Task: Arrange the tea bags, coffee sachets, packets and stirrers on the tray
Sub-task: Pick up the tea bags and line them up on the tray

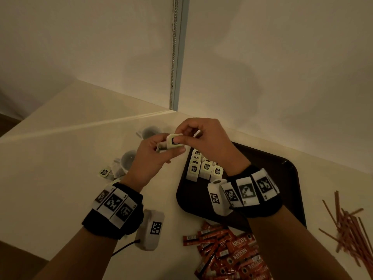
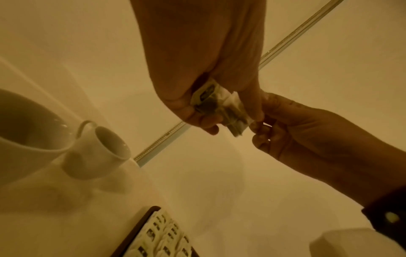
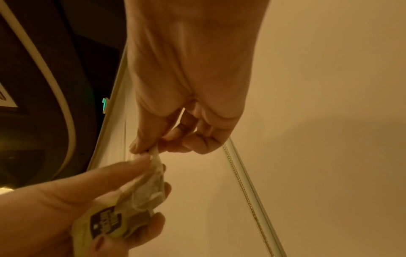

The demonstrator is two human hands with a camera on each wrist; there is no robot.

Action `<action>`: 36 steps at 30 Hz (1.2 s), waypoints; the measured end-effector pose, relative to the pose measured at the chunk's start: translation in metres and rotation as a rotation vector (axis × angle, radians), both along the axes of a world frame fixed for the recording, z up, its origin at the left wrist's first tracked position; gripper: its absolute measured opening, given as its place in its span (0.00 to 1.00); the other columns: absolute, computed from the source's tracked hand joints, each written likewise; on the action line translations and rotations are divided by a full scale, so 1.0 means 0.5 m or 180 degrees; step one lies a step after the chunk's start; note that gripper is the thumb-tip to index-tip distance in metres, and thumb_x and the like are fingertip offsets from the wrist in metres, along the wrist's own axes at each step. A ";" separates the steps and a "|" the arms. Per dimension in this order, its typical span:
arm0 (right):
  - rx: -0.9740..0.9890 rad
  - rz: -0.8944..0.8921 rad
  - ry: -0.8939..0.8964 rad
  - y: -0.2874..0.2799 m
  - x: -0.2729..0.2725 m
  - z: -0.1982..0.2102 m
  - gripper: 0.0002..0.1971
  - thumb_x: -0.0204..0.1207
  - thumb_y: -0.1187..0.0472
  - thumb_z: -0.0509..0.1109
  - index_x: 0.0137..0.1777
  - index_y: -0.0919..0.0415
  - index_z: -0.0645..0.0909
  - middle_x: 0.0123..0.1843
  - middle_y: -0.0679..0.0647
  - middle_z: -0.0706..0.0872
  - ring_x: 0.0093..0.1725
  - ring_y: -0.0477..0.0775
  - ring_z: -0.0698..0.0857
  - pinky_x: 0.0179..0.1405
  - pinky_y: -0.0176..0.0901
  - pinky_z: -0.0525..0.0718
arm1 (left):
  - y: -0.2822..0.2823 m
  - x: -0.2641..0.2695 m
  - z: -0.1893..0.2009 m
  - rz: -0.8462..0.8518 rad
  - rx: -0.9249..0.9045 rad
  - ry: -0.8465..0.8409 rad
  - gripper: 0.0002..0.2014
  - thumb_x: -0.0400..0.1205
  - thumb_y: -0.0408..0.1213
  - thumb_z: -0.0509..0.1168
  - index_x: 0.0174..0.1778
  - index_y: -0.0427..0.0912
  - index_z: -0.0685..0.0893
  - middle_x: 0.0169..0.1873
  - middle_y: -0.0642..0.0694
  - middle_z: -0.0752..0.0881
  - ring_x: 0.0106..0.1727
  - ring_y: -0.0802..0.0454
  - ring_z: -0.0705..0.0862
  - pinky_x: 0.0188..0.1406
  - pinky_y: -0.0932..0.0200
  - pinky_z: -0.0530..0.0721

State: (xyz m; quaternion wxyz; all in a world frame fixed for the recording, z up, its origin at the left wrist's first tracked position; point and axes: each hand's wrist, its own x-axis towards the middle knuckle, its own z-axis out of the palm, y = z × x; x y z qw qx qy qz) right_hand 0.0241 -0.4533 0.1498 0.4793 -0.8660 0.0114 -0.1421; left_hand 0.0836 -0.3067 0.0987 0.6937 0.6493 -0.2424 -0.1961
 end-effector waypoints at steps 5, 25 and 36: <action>-0.0285 -0.0016 -0.0032 0.000 -0.015 0.041 0.04 0.69 0.63 0.78 0.42 0.57 0.87 0.32 0.48 0.84 0.32 0.42 0.79 0.31 0.25 0.72 | -0.013 -0.010 0.025 -0.0265 -0.0059 -0.0313 0.07 0.70 0.30 0.72 0.37 0.48 0.88 0.27 0.54 0.84 0.28 0.62 0.79 0.27 0.68 0.78; -0.0528 -0.0632 0.0904 -0.072 -0.091 -0.059 0.03 0.76 0.64 0.72 0.47 0.62 0.86 0.36 0.44 0.84 0.33 0.36 0.79 0.38 0.25 0.77 | 0.026 -0.024 -0.050 0.0125 -0.0241 0.2067 0.10 0.81 0.19 0.53 0.40 0.36 0.73 0.43 0.34 0.86 0.46 0.42 0.89 0.37 0.63 0.87; -0.0369 -0.0735 0.2274 -0.110 -0.128 -0.264 0.09 0.79 0.63 0.67 0.57 0.63 0.83 0.51 0.57 0.85 0.42 0.48 0.84 0.45 0.38 0.85 | 0.008 -0.008 -0.057 0.0161 0.0062 0.1363 0.06 0.80 0.25 0.65 0.49 0.39 0.83 0.39 0.44 0.86 0.40 0.54 0.84 0.36 0.70 0.83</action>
